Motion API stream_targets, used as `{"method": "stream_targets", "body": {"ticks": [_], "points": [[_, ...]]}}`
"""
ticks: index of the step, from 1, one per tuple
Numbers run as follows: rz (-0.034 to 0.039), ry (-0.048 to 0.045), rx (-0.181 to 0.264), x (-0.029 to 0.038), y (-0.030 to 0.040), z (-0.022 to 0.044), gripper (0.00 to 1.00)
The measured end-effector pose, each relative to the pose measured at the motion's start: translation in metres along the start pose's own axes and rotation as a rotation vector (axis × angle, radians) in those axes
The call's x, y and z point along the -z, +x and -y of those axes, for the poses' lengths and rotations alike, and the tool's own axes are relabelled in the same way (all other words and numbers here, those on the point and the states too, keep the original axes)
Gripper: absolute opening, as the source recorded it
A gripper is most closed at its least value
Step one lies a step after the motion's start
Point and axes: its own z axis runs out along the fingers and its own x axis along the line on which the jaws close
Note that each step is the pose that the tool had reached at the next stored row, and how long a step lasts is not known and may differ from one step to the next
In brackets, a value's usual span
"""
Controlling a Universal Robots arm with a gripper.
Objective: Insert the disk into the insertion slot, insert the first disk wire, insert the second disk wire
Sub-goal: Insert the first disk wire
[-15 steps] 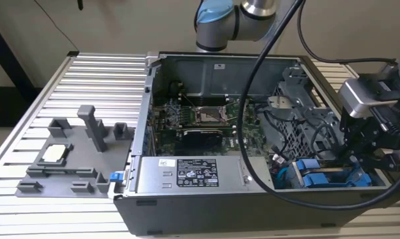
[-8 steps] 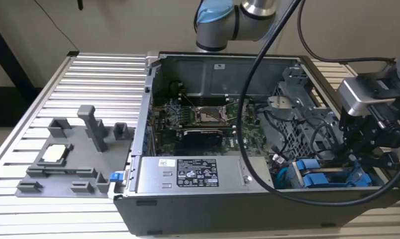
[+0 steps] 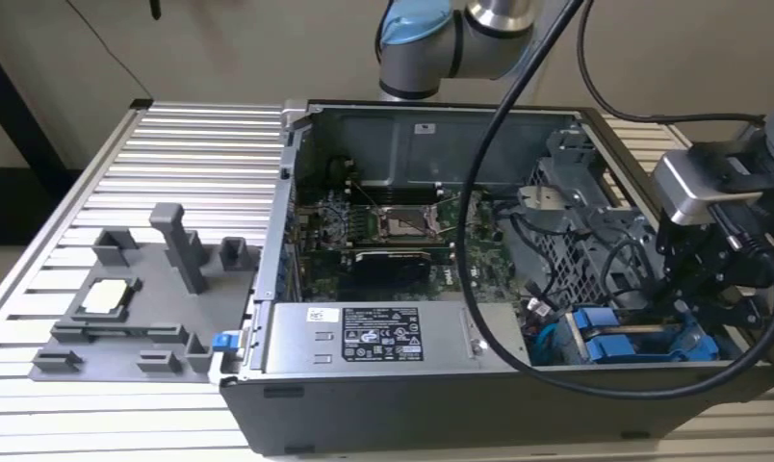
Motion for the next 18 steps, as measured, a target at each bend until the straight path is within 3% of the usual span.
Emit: {"method": "stream_targets", "body": {"ticks": [6,9,11,15,18], "points": [[-0.0006,-0.0004,0.000,0.0068,-0.0007,0.0001,0.19],[-0.0126,0.0018,0.001,0.0066,-0.0007,-0.0016,0.19],[-0.0144,0.0036,0.001,0.0061,-0.0007,-0.0021,0.19],[-0.0148,0.0299,0.003,0.0050,-0.0008,-0.0023,0.19],[-0.0155,0.0318,0.003,0.0042,-0.0008,-0.0024,0.19]]}}
